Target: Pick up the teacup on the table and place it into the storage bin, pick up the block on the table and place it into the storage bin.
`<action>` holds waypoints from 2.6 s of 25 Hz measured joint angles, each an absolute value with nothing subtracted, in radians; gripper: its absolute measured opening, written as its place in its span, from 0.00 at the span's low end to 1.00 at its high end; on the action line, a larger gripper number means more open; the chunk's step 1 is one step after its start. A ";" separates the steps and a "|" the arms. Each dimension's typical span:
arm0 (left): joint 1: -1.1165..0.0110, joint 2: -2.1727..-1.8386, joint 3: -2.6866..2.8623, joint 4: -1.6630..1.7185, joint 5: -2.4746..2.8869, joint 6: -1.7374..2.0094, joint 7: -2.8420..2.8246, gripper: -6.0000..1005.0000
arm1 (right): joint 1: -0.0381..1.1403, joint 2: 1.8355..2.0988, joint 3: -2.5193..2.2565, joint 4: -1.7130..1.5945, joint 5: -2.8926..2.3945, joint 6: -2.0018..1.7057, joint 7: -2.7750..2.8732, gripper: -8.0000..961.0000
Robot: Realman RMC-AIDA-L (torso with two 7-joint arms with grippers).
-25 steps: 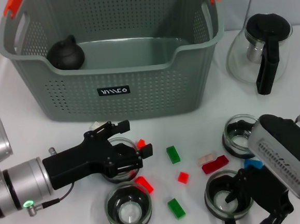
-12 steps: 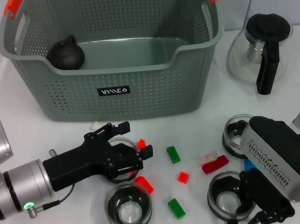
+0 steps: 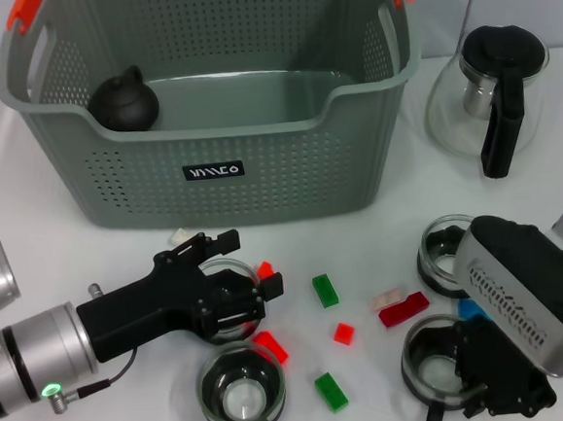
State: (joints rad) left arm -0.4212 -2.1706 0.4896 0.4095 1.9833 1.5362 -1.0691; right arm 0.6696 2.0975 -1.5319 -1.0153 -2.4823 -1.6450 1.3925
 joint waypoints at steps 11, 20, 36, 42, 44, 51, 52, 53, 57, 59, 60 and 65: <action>-0.419 -2.166 0.490 0.413 1.987 1.574 -1.069 0.92 | 0.680 2.096 -1.205 -1.203 -2.450 -1.917 1.469 0.07; -0.409 -2.164 0.492 0.423 1.997 1.582 -1.069 0.92 | 0.688 2.093 -1.108 -1.351 -2.220 -1.980 1.657 0.07; -0.414 -2.164 0.489 0.446 2.001 1.587 -1.069 0.92 | 1.033 2.030 -0.921 -1.010 -2.156 -1.483 1.868 0.07; -0.425 -2.166 0.489 0.442 1.984 1.589 -1.069 0.92 | 1.147 2.004 -0.956 -0.701 -2.216 -1.127 1.824 0.07; -0.428 -2.166 0.489 0.440 1.977 1.589 -1.069 0.92 | 1.163 2.015 -0.989 -0.644 -2.227 -1.020 1.813 0.07; -0.433 -2.166 0.491 0.438 1.971 1.591 -1.069 0.92 | 1.173 2.055 -1.115 -0.533 -2.233 -0.781 1.795 0.07; -0.434 -2.167 0.491 0.438 1.971 1.591 -1.069 0.92 | 1.173 2.058 -1.128 -0.521 -2.234 -0.756 1.794 0.07; -0.434 -2.167 0.492 0.437 1.971 1.591 -1.069 0.92 | 1.172 2.060 -1.139 -0.512 -2.234 -0.734 1.790 0.07; -0.435 -2.169 0.492 0.434 1.971 1.591 -1.069 0.92 | 1.166 2.070 -1.162 -0.487 -2.234 -0.693 1.777 0.07; -0.438 -2.169 0.493 0.430 1.971 1.591 -1.069 0.92 | 1.166 2.070 -1.165 -0.476 -2.234 -0.688 1.774 0.07; -0.440 -2.169 0.493 0.426 1.971 1.591 -1.069 0.92 | 1.166 2.070 -1.166 -0.471 -2.233 -0.688 1.772 0.07; -0.442 -2.168 0.494 0.422 1.971 1.590 -1.069 0.92 | 1.154 2.072 -1.169 -0.465 -2.233 -0.674 1.770 0.07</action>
